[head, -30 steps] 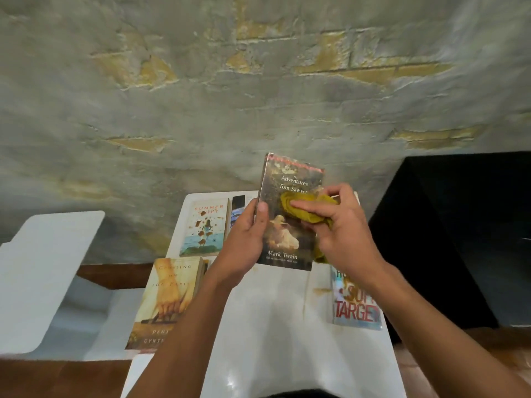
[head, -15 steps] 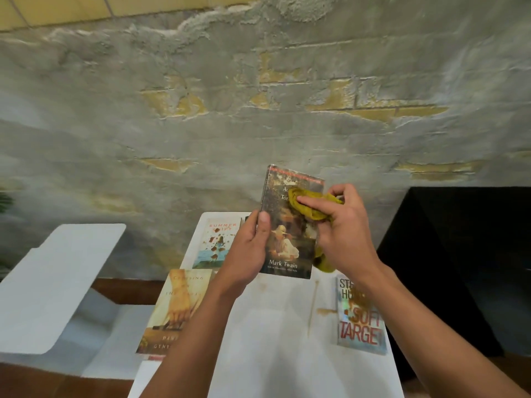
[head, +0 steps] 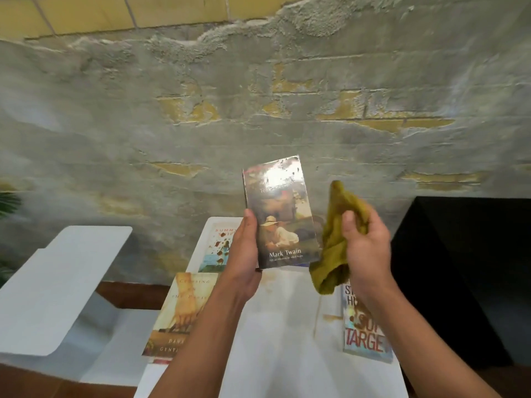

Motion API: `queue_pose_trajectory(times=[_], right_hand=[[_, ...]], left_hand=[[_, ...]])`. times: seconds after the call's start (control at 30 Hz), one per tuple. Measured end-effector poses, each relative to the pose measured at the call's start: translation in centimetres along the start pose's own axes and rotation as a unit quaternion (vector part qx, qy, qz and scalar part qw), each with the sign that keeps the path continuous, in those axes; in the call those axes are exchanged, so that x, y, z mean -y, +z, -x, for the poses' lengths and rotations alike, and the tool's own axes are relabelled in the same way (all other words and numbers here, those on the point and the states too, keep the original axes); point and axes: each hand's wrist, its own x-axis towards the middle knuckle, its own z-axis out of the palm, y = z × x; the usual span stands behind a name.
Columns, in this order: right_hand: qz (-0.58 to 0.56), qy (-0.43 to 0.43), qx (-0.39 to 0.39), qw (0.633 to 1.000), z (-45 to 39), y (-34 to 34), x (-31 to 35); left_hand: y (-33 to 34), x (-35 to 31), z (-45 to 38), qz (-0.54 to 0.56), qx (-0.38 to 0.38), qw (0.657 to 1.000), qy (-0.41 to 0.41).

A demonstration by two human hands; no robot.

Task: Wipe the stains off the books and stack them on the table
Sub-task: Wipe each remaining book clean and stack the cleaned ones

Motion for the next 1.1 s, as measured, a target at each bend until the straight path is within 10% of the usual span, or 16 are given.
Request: queue_pose_trajectory(times=[0.1,0.27,0.37,0.5,0.7,0.87,1.1], right_hand=[[-0.192,0.159,0.027,0.968,0.4,1.5,0.8],[-0.221,0.127,0.025,0.967,3.2,5.2,0.6],[-0.158,0.064,0.075,0.983,5.1,7.1,-0.4],[0.138,-0.234,0.190,0.943,5.5,9.3,-1.4],[0.238,-0.229,-0.026,0.943,0.6,13.7,-1.0],[0.290,-0.399,0.072,0.867,2.5,13.4,-1.3],[0.271,-0.294,-0.073,0.914,-0.1,15.0,1.3]], left_hand=[[0.4,-0.7,-0.1,0.002,0.042,0.998,-0.042],[0.3,-1.1,-0.5,-0.177,0.056,0.983,0.001],[-0.5,-1.9,0.4,-0.063,0.089,0.993,-0.050],[-2.5,-3.2,0.6,0.203,0.134,0.962,-0.124],[-4.1,-6.4,-0.7,0.227,0.203,0.942,-0.141],[-6.3,-7.1,-1.6,0.202,0.234,0.939,-0.150],[-5.3,-8.2,-2.3,0.163,0.266,0.940,-0.136]])
